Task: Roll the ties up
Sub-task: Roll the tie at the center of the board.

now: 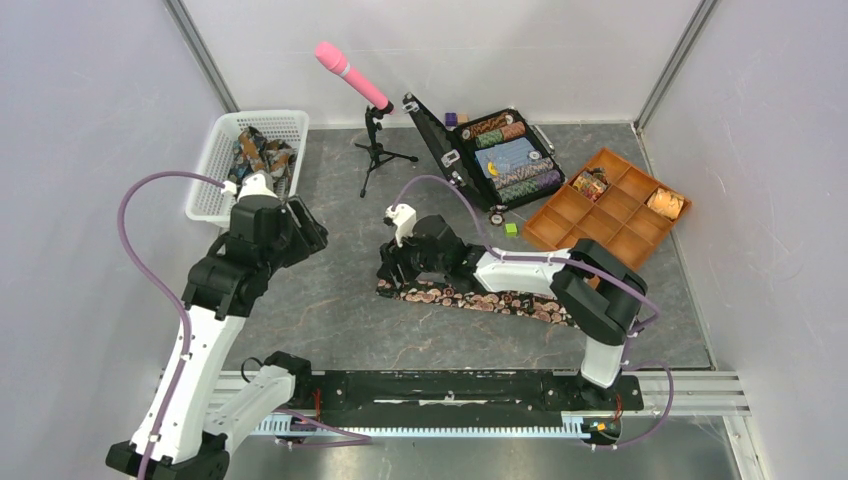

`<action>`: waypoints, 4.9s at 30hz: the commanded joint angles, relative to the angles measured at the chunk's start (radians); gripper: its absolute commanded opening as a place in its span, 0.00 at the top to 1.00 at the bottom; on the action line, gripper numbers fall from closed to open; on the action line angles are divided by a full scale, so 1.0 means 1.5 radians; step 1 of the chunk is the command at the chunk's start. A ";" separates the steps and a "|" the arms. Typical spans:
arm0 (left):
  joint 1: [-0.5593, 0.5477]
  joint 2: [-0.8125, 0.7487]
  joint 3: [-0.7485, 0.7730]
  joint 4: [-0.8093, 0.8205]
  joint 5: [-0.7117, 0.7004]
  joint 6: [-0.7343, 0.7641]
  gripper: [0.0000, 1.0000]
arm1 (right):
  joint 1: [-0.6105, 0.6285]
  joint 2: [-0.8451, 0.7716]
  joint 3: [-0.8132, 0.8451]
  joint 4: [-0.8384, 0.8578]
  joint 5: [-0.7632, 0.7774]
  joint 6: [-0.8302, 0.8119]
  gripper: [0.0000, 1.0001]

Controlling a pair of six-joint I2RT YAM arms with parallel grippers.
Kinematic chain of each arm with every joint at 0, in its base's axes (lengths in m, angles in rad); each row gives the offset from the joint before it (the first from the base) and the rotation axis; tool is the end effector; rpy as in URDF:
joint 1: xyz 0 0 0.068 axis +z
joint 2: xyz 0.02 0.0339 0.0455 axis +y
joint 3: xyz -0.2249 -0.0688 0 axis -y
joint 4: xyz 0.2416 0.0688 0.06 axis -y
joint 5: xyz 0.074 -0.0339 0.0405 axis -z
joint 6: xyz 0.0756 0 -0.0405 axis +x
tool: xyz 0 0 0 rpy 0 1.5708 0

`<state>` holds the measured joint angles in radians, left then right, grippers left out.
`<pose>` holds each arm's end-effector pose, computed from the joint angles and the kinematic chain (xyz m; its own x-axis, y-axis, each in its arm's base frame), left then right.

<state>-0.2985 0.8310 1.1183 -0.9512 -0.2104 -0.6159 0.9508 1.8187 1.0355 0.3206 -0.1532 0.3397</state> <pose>0.1954 -0.0436 0.3145 -0.5561 -0.4200 -0.7172 -0.2338 0.9071 -0.3499 0.2357 0.3500 0.1372 -0.5389 -0.1882 -0.8211 -0.7468 0.5576 0.3624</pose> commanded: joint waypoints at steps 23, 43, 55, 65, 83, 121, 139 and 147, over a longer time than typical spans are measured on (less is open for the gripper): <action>0.008 -0.005 0.062 -0.032 -0.013 0.014 0.25 | 0.016 0.176 0.224 -0.283 -0.056 -0.386 0.02; 0.008 -0.004 0.044 -0.022 -0.008 0.013 0.25 | 0.015 0.106 0.260 -0.239 -0.059 -0.297 0.02; 0.008 -0.007 0.030 -0.013 0.005 0.003 0.25 | 0.018 0.109 0.236 -0.306 -0.071 -0.401 0.02; 0.009 -0.013 0.027 -0.012 0.007 0.002 0.25 | 0.040 0.115 0.206 -0.301 -0.051 -0.412 0.02; 0.008 -0.014 0.021 -0.006 0.013 0.001 0.24 | 0.054 0.132 0.189 -0.318 0.049 -0.428 0.02; 0.008 -0.015 0.001 0.001 0.015 0.003 0.25 | 0.075 0.173 0.195 -0.319 -0.002 -0.368 0.56; 0.008 -0.008 -0.003 0.004 0.021 0.003 0.24 | 0.075 0.195 0.204 -0.296 -0.021 -0.338 0.60; 0.008 0.003 -0.005 0.012 0.031 0.002 0.24 | 0.075 0.161 0.193 -0.274 -0.007 -0.321 0.30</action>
<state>-0.2916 0.8280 1.1133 -0.9710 -0.1818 -0.6163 1.0607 2.0640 1.3403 -0.0891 -0.1791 -0.1673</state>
